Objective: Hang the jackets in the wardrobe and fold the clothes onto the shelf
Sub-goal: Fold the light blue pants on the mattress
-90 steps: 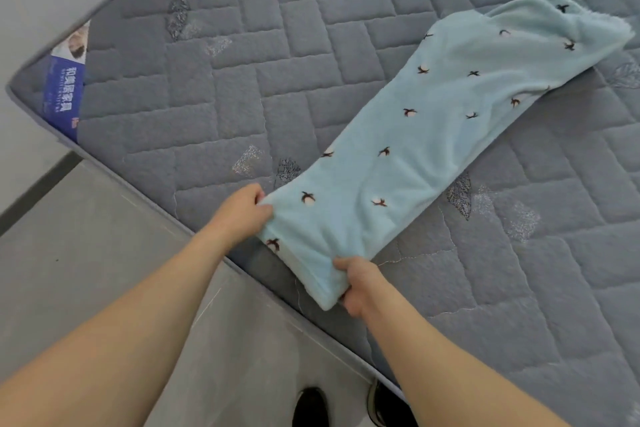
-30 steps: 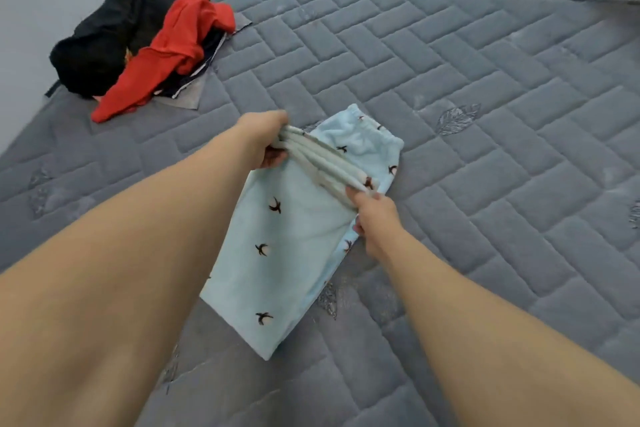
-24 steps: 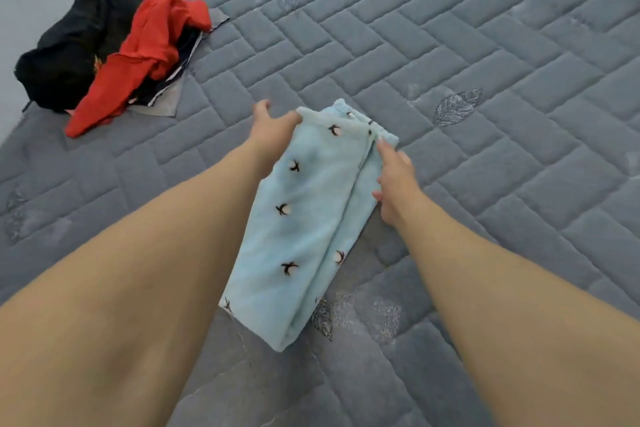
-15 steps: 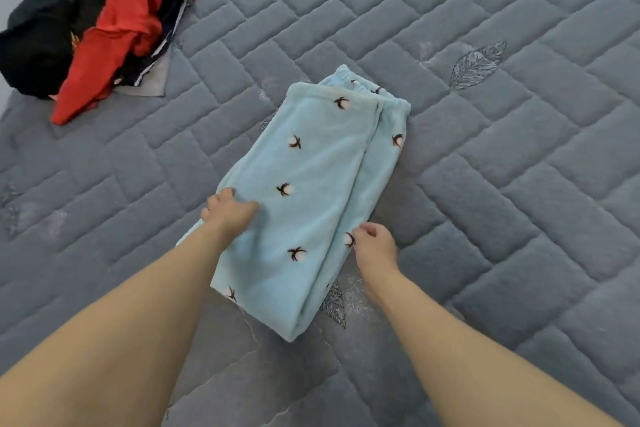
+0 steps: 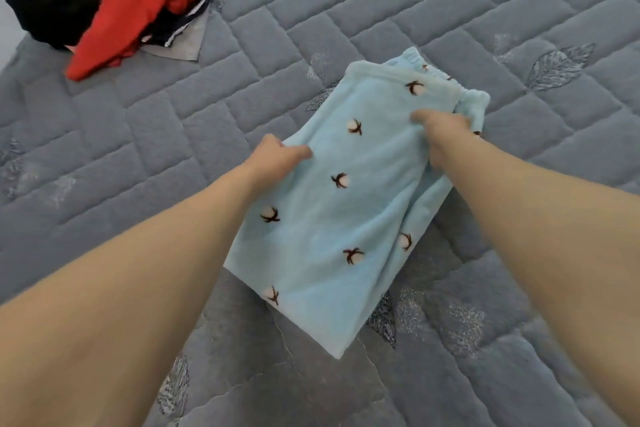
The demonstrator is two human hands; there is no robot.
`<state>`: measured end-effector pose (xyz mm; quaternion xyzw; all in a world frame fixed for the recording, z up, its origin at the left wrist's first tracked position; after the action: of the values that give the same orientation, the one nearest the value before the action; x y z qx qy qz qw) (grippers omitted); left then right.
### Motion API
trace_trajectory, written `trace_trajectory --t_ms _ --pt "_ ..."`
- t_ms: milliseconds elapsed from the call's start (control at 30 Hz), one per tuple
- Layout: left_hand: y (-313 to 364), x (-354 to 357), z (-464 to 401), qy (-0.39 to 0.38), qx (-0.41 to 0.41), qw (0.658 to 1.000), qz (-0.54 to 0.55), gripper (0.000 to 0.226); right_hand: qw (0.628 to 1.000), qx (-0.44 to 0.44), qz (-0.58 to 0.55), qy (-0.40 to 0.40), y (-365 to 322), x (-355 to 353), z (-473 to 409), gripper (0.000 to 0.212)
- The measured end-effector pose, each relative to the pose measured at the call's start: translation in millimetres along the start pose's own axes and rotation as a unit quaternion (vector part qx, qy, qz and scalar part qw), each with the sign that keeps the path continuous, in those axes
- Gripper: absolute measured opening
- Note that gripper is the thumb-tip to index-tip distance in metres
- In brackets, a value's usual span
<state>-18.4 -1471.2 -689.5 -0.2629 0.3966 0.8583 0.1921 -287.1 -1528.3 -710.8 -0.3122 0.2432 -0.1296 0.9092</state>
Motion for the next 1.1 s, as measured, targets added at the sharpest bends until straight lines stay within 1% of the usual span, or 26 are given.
trace_trajectory --t_ms 33,67,100,133,167,200,233,267,300,333,367,400,433,467,500,533,600,633,700,767,867,1100 --pt "6.9 3.3 -8.6 -0.011 -0.022 0.999 0.04 0.073 0.999 0.012 -0.018 -0.045 -0.7 5.0 -3.0 0.079" --pt "14.8 6.3 -13.0 -0.033 -0.047 0.996 0.073 0.06 0.996 0.006 -0.029 -0.087 -2.3 9.8 -3.5 0.068" --pt "21.6 10.0 -15.0 -0.058 -0.061 0.992 0.098 0.053 0.993 -0.018 -0.042 -0.111 -5.5 13.8 -2.2 0.054" --pt "27.5 12.8 -15.2 -0.077 -0.054 0.991 0.098 0.041 0.99 -0.052 -0.062 -0.111 -10.3 15.2 -0.1 0.039" --pt "35.6 16.5 -16.4 -0.085 -0.015 0.99 0.113 0.029 0.987 -0.094 -0.097 -0.09 -17.9 13.0 0.2 0.027" --pt "42.7 20.6 -18.0 -0.076 0.031 0.987 0.137 0.018 0.98 -0.136 -0.137 -0.052 -26.4 6.1 -1.4 0.021" --pt "48.9 22.9 -18.2 -0.056 0.069 0.982 0.165 0.012 0.972 -0.167 -0.164 -0.006 -34.3 -3.6 -5.2 0.018" --pt "53.2 24.7 -19.0 -0.032 0.098 0.98 0.169 0.01 0.968 -0.183 -0.168 0.039 -38.5 -14.3 -11.6 0.018" --pt "55.6 27.9 -22.2 -0.003 0.115 0.983 0.141 0.015 0.97 -0.181 -0.14 0.079 -39.8 -24.6 -21.7 0.025" --pt "57.2 32.0 -26.6 0.022 0.127 0.989 0.069 0.024 0.978 -0.157 -0.087 0.105 -36.4 -32.7 -31.5 0.042" --pt "55.7 39.0 -32.0 0.032 0.132 0.99 -0.035 0.032 0.988 -0.109 -0.026 0.11 -28.8 -37.1 -38.8 0.06" --pt "51.2 48.1 -37.8 0.033 0.128 0.983 -0.131 0.04 0.993 -0.064 0.025 0.097 -20.1 -36.0 -44.4 0.072" --pt "44.6 57.6 -42.5 0.025 0.113 0.972 -0.205 0.048 0.994 -0.046 0.057 0.077 -11.7 -29.6 -47.7 0.079" --pt "37.1 67.1 -46.7 0.022 0.097 0.962 -0.254 0.055 0.994 -0.048 0.076 0.068 -4.2 -20.2 -50.4 0.081" --pt "30.5 76.5 -50.6 0.032 0.089 0.954 -0.285 0.06 0.99 -0.063 0.095 0.081 1.2 -10.1 -52.4 0.082" --pt "25.8 85.3 -55.1 0.058 0.093 0.945 -0.308 0.063 0.983 -0.079 0.119 0.113 5.2 -1.8 -55.6 0.082" --pt "21.1 98.5 -63.8 0.126 0.115 0.929 -0.329 0.065 0.961 -0.109 0.168 0.191 12.8 7.9 -63.4 0.08" --pt "20.1 102.5 -67.2 0.154 0.127 0.922 -0.333 0.064 0.95 -0.122 0.187 0.217 17.8 11.0 -68.2 0.08" --pt "16.4 106.3 -75.3 0.204 0.157 0.91 -0.324 0.059 0.93 -0.156 0.212 0.255 30.2 16.9 -76.3 0.079" --pt "11.4 108.8 -81.0 0.234 0.177 0.908 -0.3 0.053 0.913 -0.19 0.21 0.294 41.3 22.5 -81.0 0.084" --pt "9.6 111.5 -86.3 0.225 0.168 0.914 -0.293 0.056 0.897 -0.212 0.196 0.335 45.4 29.3 -82.3 0.092" --pt "13.9 110.3 -89.8 0.191 0.155 0.924 -0.292 0.059 0.898 -0.172 0.244 0.324 41.9 34.7 -84.2 0.08"
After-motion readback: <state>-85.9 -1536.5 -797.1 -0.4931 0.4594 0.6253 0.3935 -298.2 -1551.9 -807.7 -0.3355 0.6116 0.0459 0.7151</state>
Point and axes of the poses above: each hand's wrist, its own z-axis away from the middle knuckle, its own x-axis out of the palm, y = z × x, the point moved 2 cm from there along -z, towards the middle knuckle, and after that the axes turned 5 degrees about y, right-handed, at the moved point
